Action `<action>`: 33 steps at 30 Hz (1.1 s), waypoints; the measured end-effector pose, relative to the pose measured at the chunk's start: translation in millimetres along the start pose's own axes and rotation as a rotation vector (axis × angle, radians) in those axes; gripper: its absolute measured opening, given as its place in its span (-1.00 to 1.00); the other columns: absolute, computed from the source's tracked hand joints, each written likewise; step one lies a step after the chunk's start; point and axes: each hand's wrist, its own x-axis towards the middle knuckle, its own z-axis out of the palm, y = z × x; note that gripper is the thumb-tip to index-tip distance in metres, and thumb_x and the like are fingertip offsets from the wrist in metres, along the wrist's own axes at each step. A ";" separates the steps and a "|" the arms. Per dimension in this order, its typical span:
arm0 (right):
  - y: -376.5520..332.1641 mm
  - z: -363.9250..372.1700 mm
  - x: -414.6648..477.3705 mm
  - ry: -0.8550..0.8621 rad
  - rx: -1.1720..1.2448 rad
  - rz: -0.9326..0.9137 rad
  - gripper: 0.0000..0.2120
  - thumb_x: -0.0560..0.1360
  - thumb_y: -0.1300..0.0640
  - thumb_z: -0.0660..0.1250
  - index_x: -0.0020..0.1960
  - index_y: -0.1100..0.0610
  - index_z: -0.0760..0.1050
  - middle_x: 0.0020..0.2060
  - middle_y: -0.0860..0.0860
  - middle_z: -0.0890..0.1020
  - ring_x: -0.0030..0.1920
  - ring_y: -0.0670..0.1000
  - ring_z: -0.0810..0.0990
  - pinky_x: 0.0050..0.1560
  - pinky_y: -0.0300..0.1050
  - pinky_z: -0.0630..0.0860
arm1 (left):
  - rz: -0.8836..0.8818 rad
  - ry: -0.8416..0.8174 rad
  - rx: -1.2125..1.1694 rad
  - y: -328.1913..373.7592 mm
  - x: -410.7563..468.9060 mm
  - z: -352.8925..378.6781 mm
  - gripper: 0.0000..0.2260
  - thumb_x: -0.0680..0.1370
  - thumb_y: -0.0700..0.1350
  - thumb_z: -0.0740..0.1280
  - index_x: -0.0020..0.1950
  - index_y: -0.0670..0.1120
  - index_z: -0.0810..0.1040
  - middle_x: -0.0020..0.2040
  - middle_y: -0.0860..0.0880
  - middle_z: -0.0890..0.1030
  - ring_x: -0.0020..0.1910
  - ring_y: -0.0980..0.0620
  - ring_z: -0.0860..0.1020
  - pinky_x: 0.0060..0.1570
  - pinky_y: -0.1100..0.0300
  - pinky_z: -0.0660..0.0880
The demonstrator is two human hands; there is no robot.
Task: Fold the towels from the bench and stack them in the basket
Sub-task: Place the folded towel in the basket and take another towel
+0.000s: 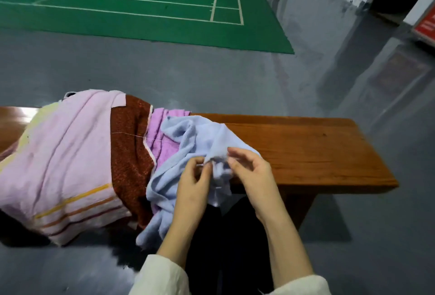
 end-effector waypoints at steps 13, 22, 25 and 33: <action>22.7 12.9 -12.9 0.067 -0.132 -0.110 -0.83 0.48 0.22 0.40 -0.24 0.03 0.52 -0.35 -0.13 0.58 -0.25 -0.18 0.49 -0.18 -0.32 0.43 | 0.174 -0.175 0.422 26.2 -9.8 -44.8 -0.86 0.47 -0.30 0.39 -0.10 -0.08 0.54 -0.28 0.03 0.56 -0.35 0.29 0.47 -0.25 0.46 0.35; 23.0 -2.8 -16.7 0.278 -0.130 -0.126 -0.76 0.52 0.12 0.36 -0.26 0.22 0.50 -0.48 -0.14 0.37 -0.38 -0.14 0.30 -0.34 -0.22 0.25 | 0.217 0.142 0.642 12.6 -7.0 -68.8 -0.87 0.47 -0.25 0.35 -0.18 -0.02 0.52 -0.27 0.03 0.60 -0.28 0.07 0.55 -0.15 0.18 0.46; 23.2 -5.7 -15.8 0.276 -0.234 -0.107 -0.85 0.51 0.15 0.38 -0.22 0.15 0.53 -0.29 -0.03 0.51 -0.29 -0.11 0.43 -0.21 -0.19 0.34 | 0.165 0.125 0.504 17.0 -6.2 -74.4 -0.85 0.54 -0.23 0.31 -0.18 0.01 0.53 -0.27 0.09 0.59 -0.29 0.29 0.48 -0.19 0.39 0.39; 6.7 27.7 -26.4 -0.157 0.002 -0.092 -0.81 0.47 0.20 0.39 -0.01 -0.08 0.55 -0.08 -0.15 0.67 0.04 -0.19 0.60 0.12 -0.31 0.47 | 0.143 -0.247 0.341 47.5 -20.8 -45.6 -0.80 0.47 -0.05 0.23 -0.12 -0.14 0.57 -0.22 -0.05 0.62 -0.19 0.12 0.51 -0.13 0.19 0.42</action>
